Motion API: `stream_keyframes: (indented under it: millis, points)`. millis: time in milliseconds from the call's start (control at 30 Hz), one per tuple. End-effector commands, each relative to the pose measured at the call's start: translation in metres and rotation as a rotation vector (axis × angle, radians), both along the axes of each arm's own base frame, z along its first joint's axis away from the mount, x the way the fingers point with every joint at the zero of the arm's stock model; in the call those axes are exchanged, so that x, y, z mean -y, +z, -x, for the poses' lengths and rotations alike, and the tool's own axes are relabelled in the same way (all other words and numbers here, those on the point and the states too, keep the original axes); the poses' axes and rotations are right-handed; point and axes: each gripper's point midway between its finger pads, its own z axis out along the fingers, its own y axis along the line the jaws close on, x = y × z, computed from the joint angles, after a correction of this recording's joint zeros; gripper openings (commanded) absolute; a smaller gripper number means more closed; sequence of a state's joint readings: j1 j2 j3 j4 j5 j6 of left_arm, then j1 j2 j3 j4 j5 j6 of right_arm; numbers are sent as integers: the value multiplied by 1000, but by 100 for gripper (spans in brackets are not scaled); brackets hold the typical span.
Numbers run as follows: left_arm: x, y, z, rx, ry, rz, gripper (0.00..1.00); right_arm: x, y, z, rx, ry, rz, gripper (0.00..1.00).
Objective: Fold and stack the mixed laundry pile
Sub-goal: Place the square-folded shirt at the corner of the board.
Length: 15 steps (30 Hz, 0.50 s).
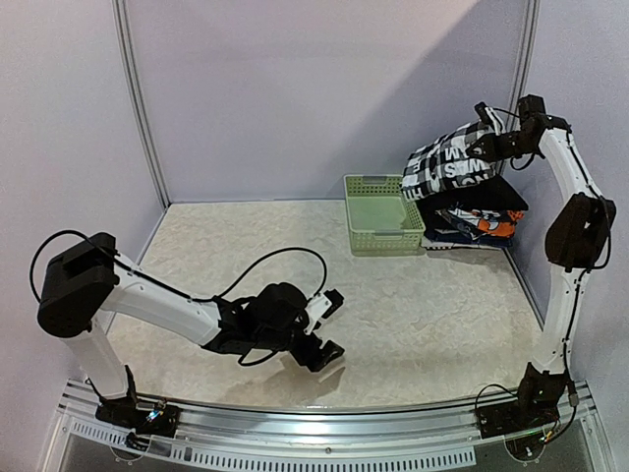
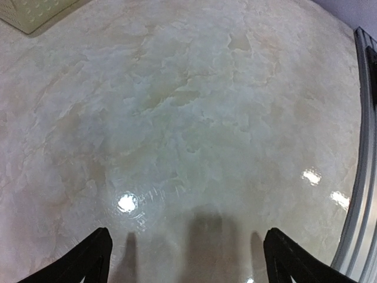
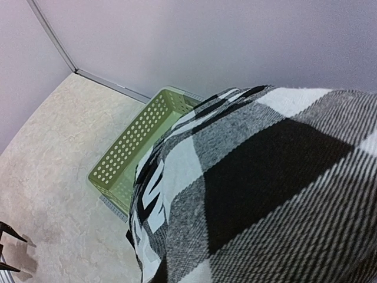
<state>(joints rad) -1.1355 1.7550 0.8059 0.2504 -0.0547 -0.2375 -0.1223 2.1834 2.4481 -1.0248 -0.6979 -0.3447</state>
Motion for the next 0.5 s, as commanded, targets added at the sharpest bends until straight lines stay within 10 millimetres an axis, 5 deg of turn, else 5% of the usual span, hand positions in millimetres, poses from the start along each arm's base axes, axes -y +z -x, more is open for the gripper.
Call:
stream_keyframes:
  millis: [0,467]
  points:
    - [2,-7,7,-19,-21,-26,91,29,9,6,-7,-18,-70,0]
    - [9,-10,9,-27,-45,-24,90,57,-13,3,-97,-223,2,4]
